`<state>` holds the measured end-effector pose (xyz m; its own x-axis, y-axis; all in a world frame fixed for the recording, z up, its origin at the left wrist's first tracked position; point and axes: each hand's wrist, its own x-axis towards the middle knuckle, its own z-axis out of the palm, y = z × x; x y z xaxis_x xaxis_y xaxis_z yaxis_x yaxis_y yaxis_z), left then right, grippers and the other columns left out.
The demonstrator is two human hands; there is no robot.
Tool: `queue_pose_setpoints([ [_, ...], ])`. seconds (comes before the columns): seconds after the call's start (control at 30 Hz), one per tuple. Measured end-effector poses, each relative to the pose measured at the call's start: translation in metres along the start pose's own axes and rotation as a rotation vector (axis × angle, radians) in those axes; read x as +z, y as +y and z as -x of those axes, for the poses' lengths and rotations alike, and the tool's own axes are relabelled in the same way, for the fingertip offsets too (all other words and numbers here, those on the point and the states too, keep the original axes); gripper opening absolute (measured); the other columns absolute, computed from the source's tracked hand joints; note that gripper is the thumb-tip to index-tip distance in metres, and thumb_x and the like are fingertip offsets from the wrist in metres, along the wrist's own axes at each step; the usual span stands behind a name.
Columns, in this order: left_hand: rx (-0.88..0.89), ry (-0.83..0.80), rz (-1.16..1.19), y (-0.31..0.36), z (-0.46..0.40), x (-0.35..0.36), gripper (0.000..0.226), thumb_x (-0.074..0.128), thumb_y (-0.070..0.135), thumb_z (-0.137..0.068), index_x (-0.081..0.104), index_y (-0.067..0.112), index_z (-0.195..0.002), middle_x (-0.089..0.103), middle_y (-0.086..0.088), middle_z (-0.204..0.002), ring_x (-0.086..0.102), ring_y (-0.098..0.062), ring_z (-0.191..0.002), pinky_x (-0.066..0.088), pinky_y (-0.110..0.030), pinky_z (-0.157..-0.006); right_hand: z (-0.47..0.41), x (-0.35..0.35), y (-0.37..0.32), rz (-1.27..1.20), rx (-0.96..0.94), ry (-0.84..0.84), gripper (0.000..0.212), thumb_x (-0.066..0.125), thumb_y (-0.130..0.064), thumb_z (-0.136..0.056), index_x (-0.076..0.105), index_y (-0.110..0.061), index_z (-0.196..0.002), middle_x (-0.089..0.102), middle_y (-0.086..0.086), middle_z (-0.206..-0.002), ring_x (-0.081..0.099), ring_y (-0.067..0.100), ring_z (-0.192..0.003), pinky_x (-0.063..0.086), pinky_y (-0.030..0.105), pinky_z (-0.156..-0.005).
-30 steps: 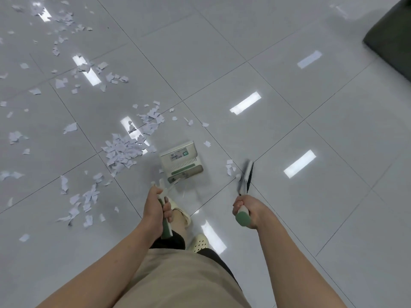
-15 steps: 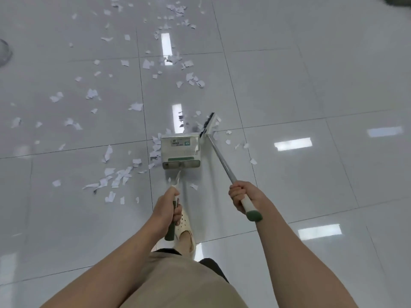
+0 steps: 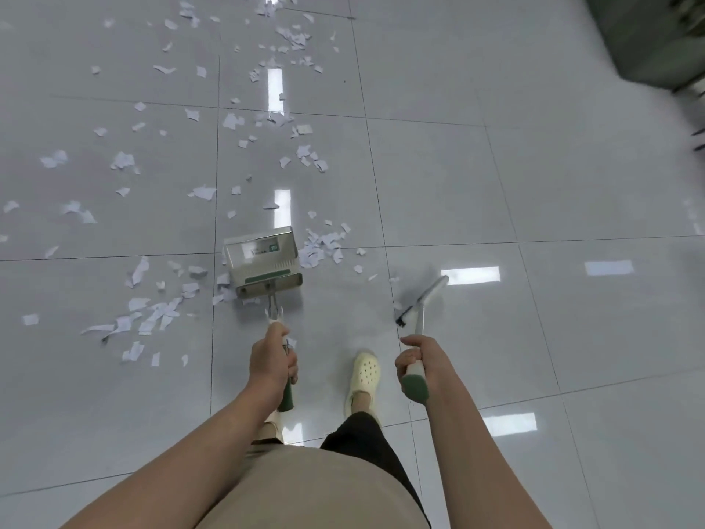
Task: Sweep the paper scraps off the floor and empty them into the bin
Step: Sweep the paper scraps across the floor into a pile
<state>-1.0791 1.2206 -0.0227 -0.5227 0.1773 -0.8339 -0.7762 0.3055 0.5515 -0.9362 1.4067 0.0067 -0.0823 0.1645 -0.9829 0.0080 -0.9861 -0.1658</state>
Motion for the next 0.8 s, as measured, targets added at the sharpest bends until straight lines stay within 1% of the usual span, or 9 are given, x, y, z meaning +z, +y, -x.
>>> queue_pose_setpoints([
  [0.1,-0.009,0.029,0.005,0.000,-0.006,0.031,0.026,0.044,0.029,-0.096,0.042,0.015,-0.073,0.034,-0.004,-0.050,0.029,-0.019,-0.043,0.031,-0.029,-0.048,-0.017,-0.008,-0.029,0.103,0.016,0.064,0.016,0.049,0.001,-0.088,0.041,-0.013,-0.088,0.036,-0.001,-0.054,0.039,0.008,-0.031,0.036,0.017,-0.030],
  [0.2,-0.030,0.084,0.075,0.010,-0.015,0.060,0.027,0.044,0.034,-0.094,0.042,0.017,-0.073,0.033,0.000,-0.048,0.028,-0.017,-0.042,0.030,-0.028,-0.048,-0.039,-0.011,-0.061,0.168,0.095,0.054,0.018,0.046,0.006,-0.086,0.042,-0.011,-0.084,0.039,0.003,-0.059,0.041,0.009,-0.036,0.040,0.016,-0.035],
  [0.3,-0.046,0.136,0.171,0.021,-0.017,0.089,0.026,0.044,0.036,-0.091,0.041,0.019,-0.071,0.032,0.003,-0.047,0.026,-0.016,-0.042,0.028,-0.028,-0.049,-0.057,0.005,-0.089,0.211,0.190,-0.056,0.020,0.044,0.007,-0.088,0.043,-0.012,-0.082,0.039,0.004,-0.066,0.040,0.008,-0.036,0.039,0.017,-0.032],
  [0.43,-0.049,0.185,0.253,0.027,-0.008,0.111,0.030,0.044,0.038,-0.093,0.044,0.018,-0.070,0.032,0.002,-0.049,0.026,-0.015,-0.042,0.027,-0.026,-0.048,-0.080,0.041,-0.130,0.237,0.314,-0.194,0.028,0.042,0.012,-0.083,0.037,-0.014,-0.075,0.034,0.000,-0.058,0.036,0.008,-0.033,0.035,0.017,-0.030],
  [0.5,-0.042,0.226,0.303,0.028,0.000,0.112,0.032,0.044,0.039,-0.093,0.045,0.018,-0.069,0.032,0.002,-0.049,0.025,-0.014,-0.041,0.026,-0.026,-0.047,-0.096,0.054,-0.160,0.243,0.402,-0.237,0.031,0.045,0.014,-0.076,0.034,-0.015,-0.072,0.033,0.000,-0.051,0.035,0.010,-0.030,0.033,0.019,-0.027],
  [0.6,-0.022,0.280,0.396,0.026,0.014,0.110,0.032,0.043,0.038,-0.093,0.044,0.018,-0.068,0.030,0.003,-0.047,0.023,-0.013,-0.038,0.023,-0.026,-0.046,-0.113,0.067,-0.200,0.283,0.529,-0.352,0.049,0.059,0.025,-0.066,0.032,-0.017,-0.066,0.035,0.001,-0.043,0.036,0.013,-0.028,0.035,0.026,-0.025],
  [0.67,-0.008,0.308,0.439,0.021,0.021,0.109,0.032,0.043,0.036,-0.093,0.042,0.018,-0.068,0.028,0.003,-0.046,0.022,-0.013,-0.037,0.022,-0.026,-0.046,-0.116,0.081,-0.209,0.353,0.532,-0.403,0.050,0.062,0.024,-0.067,0.033,-0.016,-0.062,0.036,0.000,-0.042,0.037,0.013,-0.028,0.035,0.027,-0.025],
  [0.73,0.017,0.334,0.453,0.016,0.024,0.109,0.031,0.044,0.036,-0.093,0.041,0.018,-0.067,0.027,0.002,-0.046,0.022,-0.015,-0.038,0.023,-0.027,-0.047,-0.108,0.101,-0.201,0.447,0.444,-0.398,0.038,0.052,0.010,-0.081,0.032,-0.018,-0.066,0.034,-0.003,-0.044,0.036,0.009,-0.028,0.034,0.022,-0.026],
  [0.8,0.042,0.365,0.447,0.011,0.026,0.109,0.030,0.044,0.036,-0.092,0.041,0.018,-0.068,0.027,0.001,-0.049,0.023,-0.015,-0.040,0.025,-0.028,-0.047,-0.094,0.117,-0.184,0.545,0.329,-0.381,0.030,0.044,0.005,-0.087,0.034,-0.017,-0.070,0.033,-0.004,-0.049,0.033,0.007,-0.031,0.030,0.016,-0.028],
])
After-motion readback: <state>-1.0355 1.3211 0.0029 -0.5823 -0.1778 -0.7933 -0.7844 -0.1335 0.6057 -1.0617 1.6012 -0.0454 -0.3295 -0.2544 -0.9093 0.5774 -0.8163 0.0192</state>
